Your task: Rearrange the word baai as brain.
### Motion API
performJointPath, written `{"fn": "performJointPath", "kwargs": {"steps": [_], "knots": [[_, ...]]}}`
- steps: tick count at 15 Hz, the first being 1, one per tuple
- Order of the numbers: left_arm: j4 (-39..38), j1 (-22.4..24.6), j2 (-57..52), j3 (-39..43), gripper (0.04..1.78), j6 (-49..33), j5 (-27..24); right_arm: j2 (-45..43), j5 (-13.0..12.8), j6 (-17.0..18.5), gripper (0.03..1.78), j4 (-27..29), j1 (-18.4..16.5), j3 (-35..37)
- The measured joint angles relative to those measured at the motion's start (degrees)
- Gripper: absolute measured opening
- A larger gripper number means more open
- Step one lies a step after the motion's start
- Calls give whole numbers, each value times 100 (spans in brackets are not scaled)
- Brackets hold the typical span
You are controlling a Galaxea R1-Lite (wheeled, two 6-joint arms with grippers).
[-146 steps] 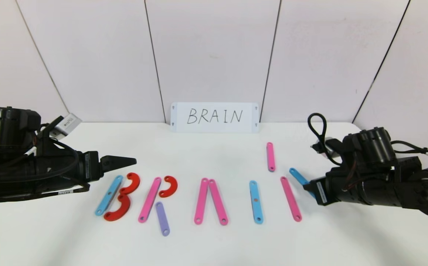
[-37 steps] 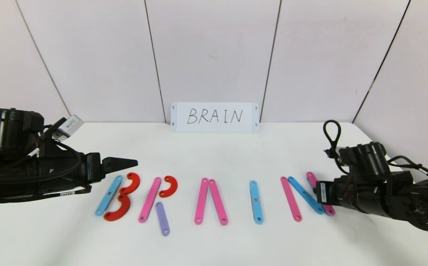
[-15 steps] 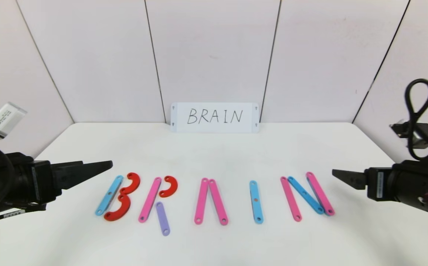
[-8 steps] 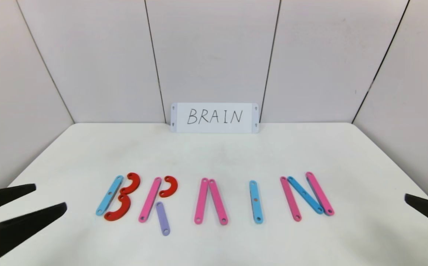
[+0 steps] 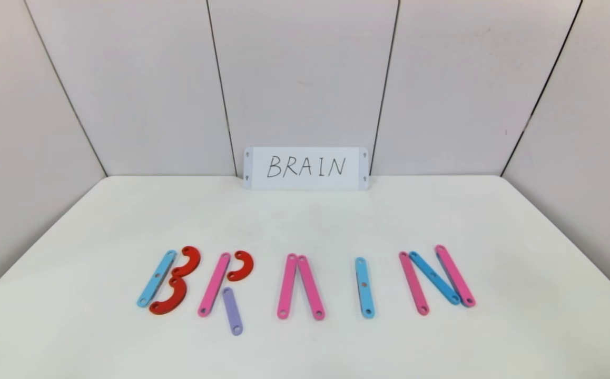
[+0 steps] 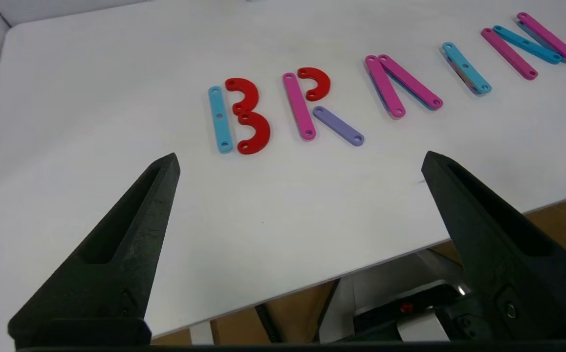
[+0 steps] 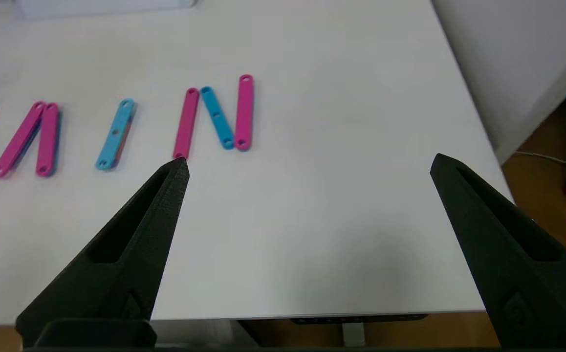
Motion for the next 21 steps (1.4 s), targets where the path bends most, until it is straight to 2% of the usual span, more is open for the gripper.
{"fn": "performJointPath", "kwargs": {"steps": [3, 6, 8, 11, 13, 18, 19, 21], "knots": [[344, 157, -557, -171, 174, 5, 529, -441, -102, -11, 173, 17, -511, -9], [588, 388, -996, -155, 174, 2, 645, -942, -94, -112, 173, 26, -745, 121], [673, 402, -1304, -61, 174, 0, 653, -1364, -5, -350, 173, -11, -859, 315], [485, 371, -1833, 336, 174, -6, 702, -2100, 362, -998, 173, -146, -942, 811], [-61, 357, -2035, 802, 174, -28, 912, -2356, 457, -1137, 173, -747, -962, 1340], [-2423, 350, -2167, 2767, 174, 160, 1393, -2527, 499, -1421, 173, -3050, -964, 3057], [-2787, 350, -2172, 3165, 174, 217, 1429, -2530, 511, -1420, 173, -3234, -964, 3245], [-3224, 350, -2177, 3711, 174, 269, 1412, -2537, 717, -1391, 173, -3201, -964, 3394]]}}
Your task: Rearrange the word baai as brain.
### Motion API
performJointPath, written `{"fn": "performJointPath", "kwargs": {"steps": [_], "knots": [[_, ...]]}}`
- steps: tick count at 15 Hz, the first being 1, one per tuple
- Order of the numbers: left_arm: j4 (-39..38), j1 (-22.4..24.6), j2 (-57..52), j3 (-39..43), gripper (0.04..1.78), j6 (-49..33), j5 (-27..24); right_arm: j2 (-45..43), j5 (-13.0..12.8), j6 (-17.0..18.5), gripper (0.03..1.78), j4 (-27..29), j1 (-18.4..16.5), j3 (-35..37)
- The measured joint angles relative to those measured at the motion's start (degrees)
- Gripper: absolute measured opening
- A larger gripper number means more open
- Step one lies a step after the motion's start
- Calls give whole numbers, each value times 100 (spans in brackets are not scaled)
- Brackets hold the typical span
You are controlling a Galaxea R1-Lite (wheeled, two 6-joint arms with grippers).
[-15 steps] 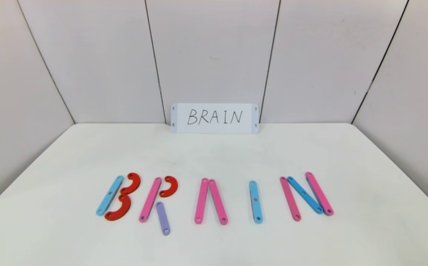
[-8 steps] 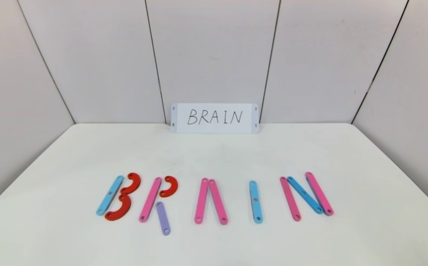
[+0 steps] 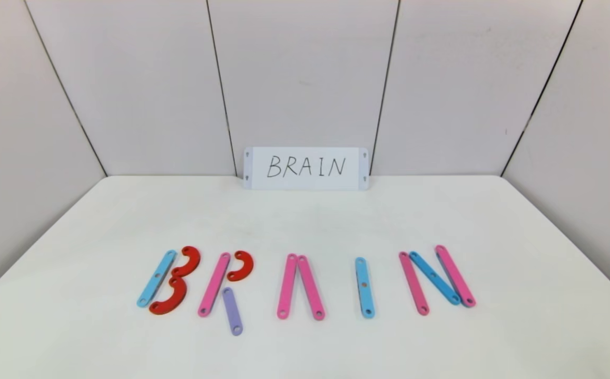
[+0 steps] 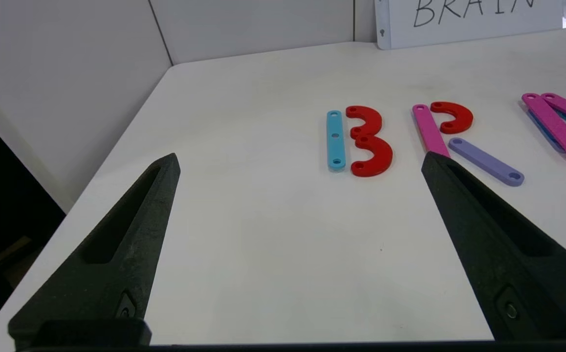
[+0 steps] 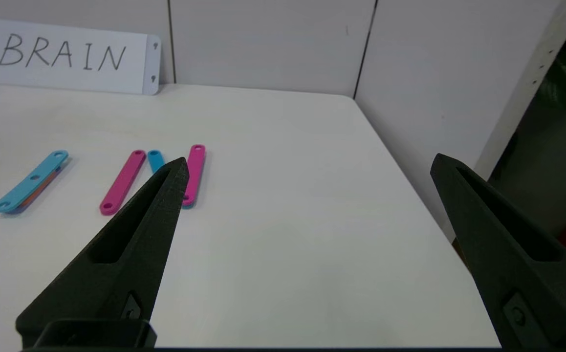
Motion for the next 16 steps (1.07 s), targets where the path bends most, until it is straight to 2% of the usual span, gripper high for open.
{"fn": "performJointPath", "kwargs": {"steps": [3, 5, 16], "knots": [[116, 0, -2, 256, 174, -30, -148, -4, 356, 127, 173, 341, 2, 44], [265, 0, -2, 280, 174, -55, -140, -4, 372, 384, 173, 781, 5, 49], [230, 0, -5, 294, 174, -612, -123, -4, 375, 494, 173, 762, 7, 51]]}}
